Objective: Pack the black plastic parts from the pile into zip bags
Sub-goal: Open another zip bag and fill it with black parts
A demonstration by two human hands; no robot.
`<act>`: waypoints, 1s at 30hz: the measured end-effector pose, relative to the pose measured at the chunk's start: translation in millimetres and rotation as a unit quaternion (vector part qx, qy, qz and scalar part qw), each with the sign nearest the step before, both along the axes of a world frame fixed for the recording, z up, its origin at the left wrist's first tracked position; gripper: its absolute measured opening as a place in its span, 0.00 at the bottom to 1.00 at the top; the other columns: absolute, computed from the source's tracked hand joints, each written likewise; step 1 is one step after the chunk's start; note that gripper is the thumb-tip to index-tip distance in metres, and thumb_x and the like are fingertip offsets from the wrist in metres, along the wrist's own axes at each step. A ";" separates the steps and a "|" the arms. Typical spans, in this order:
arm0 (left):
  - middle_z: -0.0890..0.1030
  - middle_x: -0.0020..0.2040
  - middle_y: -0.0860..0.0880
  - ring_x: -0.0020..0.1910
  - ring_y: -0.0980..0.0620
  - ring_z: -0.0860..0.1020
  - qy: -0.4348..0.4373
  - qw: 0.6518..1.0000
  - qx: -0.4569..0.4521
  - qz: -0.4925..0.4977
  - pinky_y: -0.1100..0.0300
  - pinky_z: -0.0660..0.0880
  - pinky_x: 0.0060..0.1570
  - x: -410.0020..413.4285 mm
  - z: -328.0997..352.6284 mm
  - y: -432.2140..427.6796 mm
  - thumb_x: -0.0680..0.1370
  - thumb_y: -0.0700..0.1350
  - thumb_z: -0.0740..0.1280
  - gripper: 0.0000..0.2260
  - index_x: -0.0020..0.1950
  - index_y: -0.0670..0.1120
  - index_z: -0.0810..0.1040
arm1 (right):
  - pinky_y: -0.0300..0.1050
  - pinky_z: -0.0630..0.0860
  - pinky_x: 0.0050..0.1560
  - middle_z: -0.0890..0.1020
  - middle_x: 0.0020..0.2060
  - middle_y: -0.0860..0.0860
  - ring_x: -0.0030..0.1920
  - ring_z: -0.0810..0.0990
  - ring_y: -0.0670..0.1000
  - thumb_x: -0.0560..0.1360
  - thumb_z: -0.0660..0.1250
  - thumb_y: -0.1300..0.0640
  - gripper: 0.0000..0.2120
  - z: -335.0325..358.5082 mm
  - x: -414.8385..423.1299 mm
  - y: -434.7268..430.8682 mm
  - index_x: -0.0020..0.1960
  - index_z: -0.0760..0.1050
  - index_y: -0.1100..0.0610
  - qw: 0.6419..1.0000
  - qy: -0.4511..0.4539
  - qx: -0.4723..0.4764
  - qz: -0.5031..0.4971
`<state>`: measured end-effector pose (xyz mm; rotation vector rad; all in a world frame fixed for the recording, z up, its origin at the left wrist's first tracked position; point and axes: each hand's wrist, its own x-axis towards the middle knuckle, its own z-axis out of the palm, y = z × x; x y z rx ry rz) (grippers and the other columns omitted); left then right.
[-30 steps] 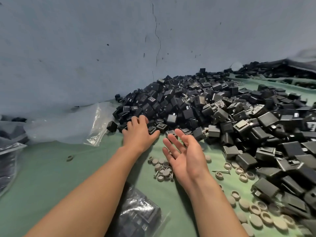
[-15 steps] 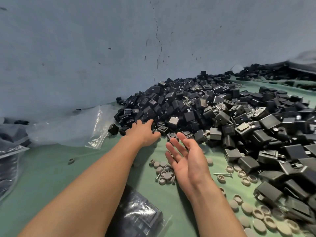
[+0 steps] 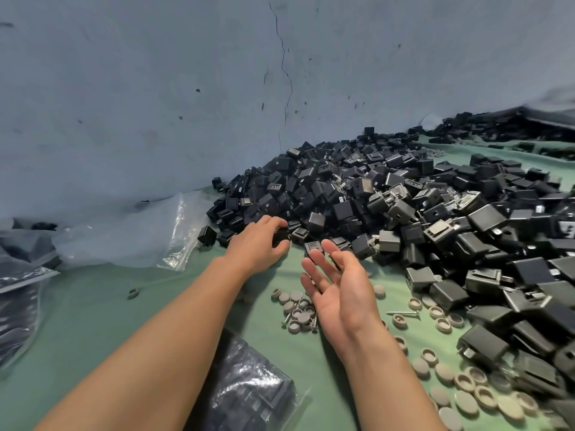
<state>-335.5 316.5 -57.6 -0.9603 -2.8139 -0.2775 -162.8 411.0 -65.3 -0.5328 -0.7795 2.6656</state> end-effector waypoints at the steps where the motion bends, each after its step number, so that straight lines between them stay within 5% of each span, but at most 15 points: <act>1: 0.70 0.71 0.56 0.66 0.50 0.72 -0.003 1.000 0.004 -0.011 0.47 0.75 0.56 0.4 -0.1 -1.0 0.80 0.59 0.60 0.22 0.73 0.57 0.67 | 0.44 0.77 0.43 0.84 0.48 0.52 0.44 0.84 0.50 0.82 0.59 0.56 0.11 0.5 0.6 -0.1 0.55 0.80 0.53 1.000 0.000 -0.003 -0.003; 9: 0.77 0.65 0.48 0.61 0.45 0.76 -0.081 0.994 -0.060 0.045 0.50 0.75 0.55 -2.6 24.5 11.2 0.79 0.55 0.62 0.21 0.72 0.55 0.69 | 0.44 0.75 0.46 0.85 0.44 0.48 0.44 0.81 0.49 0.80 0.59 0.54 0.13 4.5 8.3 -0.7 0.57 0.81 0.51 0.999 0.028 -0.008 -0.022; 12: 0.77 0.63 0.46 0.59 0.43 0.76 -0.027 0.992 -0.111 0.052 0.51 0.71 0.49 14.5 21.8 12.7 0.79 0.55 0.61 0.19 0.70 0.55 0.69 | 0.45 0.74 0.47 0.85 0.45 0.48 0.45 0.81 0.49 0.81 0.59 0.54 0.13 8.6 14.6 -5.8 0.58 0.81 0.51 0.999 0.031 -0.005 -0.024; 21: 0.76 0.62 0.45 0.55 0.40 0.78 0.125 0.988 -0.047 0.077 0.52 0.70 0.42 58.7 -7.8 0.4 0.82 0.54 0.57 0.19 0.73 0.55 0.66 | 0.45 0.74 0.45 0.85 0.45 0.49 0.44 0.80 0.49 0.81 0.59 0.54 0.12 16.2 35.0 -24.7 0.58 0.80 0.51 0.999 0.032 -0.005 -0.028; 30: 0.77 0.57 0.42 0.54 0.41 0.77 0.011 0.987 -0.094 0.133 0.54 0.67 0.42 49.8 8.5 10.1 0.79 0.54 0.58 0.18 0.69 0.54 0.68 | 0.45 0.73 0.45 0.84 0.45 0.49 0.44 0.80 0.50 0.81 0.59 0.54 0.12 16.9 30.0 -12.5 0.55 0.81 0.51 0.999 0.022 -0.008 -0.030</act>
